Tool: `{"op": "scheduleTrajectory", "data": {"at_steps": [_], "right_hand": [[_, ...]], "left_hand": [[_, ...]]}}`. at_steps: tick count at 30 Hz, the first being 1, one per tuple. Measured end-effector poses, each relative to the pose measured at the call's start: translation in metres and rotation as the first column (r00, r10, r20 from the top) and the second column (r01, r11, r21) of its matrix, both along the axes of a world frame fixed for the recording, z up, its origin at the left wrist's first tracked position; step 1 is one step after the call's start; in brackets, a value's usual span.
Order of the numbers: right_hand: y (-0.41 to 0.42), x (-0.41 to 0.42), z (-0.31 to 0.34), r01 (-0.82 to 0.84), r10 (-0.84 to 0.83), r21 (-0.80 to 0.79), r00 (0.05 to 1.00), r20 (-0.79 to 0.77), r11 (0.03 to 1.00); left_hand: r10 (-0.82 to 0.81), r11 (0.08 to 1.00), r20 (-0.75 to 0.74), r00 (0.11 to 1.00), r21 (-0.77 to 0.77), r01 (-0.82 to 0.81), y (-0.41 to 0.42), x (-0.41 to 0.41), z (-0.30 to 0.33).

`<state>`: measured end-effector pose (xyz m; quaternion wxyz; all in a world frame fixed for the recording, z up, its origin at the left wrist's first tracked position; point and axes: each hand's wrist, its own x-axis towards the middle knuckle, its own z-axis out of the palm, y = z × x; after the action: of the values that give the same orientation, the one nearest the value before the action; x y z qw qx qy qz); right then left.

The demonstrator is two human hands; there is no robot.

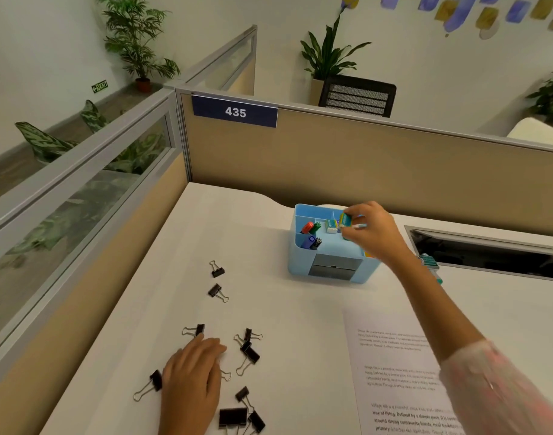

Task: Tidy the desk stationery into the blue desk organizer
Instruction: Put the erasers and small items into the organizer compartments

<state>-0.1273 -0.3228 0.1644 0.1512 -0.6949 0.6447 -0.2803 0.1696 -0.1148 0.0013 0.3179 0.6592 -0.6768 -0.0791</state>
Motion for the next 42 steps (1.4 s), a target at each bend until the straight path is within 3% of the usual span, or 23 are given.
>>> {"op": "scheduleTrajectory", "data": {"at_steps": [6,12,21,30,35,38,40,42], "right_hand": [[-0.049,0.002,-0.02,-0.158,0.17,0.074,0.962,-0.215,0.985],[-0.067,0.011,-0.031,-0.232,0.269,0.15,0.907,-0.324,0.961],[-0.073,0.014,-0.024,-0.253,0.303,0.167,0.794,-0.527,0.953],[-0.072,0.017,-0.027,-0.212,0.273,0.174,0.789,-0.551,0.962],[-0.061,0.007,-0.02,-0.177,0.206,0.106,0.888,-0.412,0.978],[-0.035,0.003,-0.017,-0.067,0.048,-0.171,0.993,-0.11,0.983],[-0.005,0.01,-0.022,0.062,-0.013,-0.372,0.991,0.131,0.926],[0.028,0.02,-0.036,0.174,-0.037,-0.442,0.953,0.301,0.88]], "left_hand": [[0.012,1.0,0.024,1.0,-0.026,-0.011,-0.004,-0.002,-0.003],[0.003,1.0,-0.029,1.0,0.004,-0.003,-0.008,-0.004,0.001],[-0.006,1.0,-0.057,0.998,0.003,0.006,-0.01,-0.003,-0.004],[0.012,0.999,-0.066,0.998,-0.032,-0.014,-0.01,-0.002,-0.006],[0.008,0.998,-0.038,0.999,-0.061,-0.01,-0.009,-0.002,-0.008],[0.022,0.998,-0.055,0.998,-0.052,-0.025,-0.007,-0.001,-0.009],[0.013,0.999,-0.064,0.998,-0.038,-0.016,-0.005,-0.001,-0.008],[-0.005,1.0,-0.082,0.997,-0.022,0.003,-0.003,0.0,-0.007]]}}
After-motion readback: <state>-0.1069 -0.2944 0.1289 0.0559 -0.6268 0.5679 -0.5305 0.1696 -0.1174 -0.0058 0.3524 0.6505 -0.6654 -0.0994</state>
